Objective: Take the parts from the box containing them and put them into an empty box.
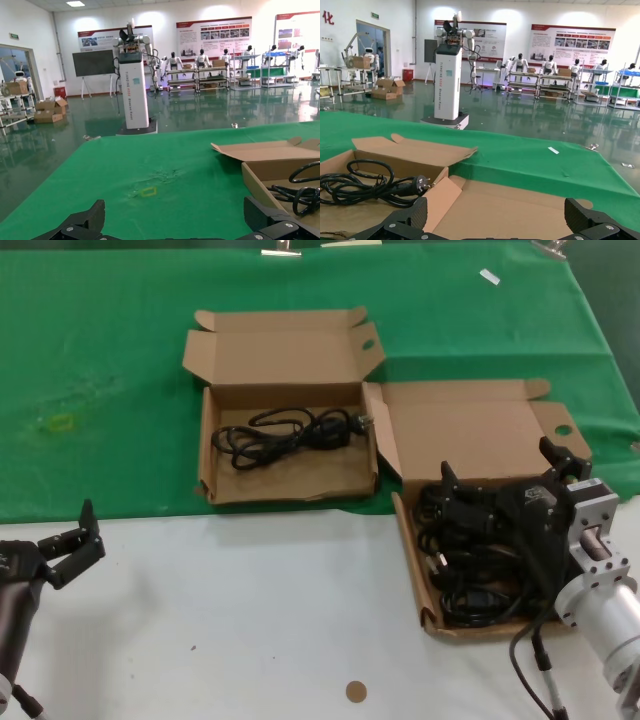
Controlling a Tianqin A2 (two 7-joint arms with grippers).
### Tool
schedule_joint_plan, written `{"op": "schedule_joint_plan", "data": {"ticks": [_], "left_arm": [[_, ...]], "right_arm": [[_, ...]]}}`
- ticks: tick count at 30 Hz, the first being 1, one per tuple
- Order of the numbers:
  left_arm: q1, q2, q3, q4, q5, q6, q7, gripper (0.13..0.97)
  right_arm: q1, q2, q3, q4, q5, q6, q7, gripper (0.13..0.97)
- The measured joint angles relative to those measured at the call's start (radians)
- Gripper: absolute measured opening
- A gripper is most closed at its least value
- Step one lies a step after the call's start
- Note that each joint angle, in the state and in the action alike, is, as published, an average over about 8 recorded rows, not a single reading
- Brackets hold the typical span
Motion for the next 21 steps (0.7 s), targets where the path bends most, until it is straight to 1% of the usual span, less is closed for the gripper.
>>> {"op": "schedule_joint_plan", "data": {"ticks": [21], "left_arm": [[0.000, 0.000, 0.000, 0.000, 0.000, 0.000, 0.000, 0.966]], "right_arm": [[0.000, 0.000, 0.000, 0.000, 0.000, 0.000, 0.000, 0.966]]}}
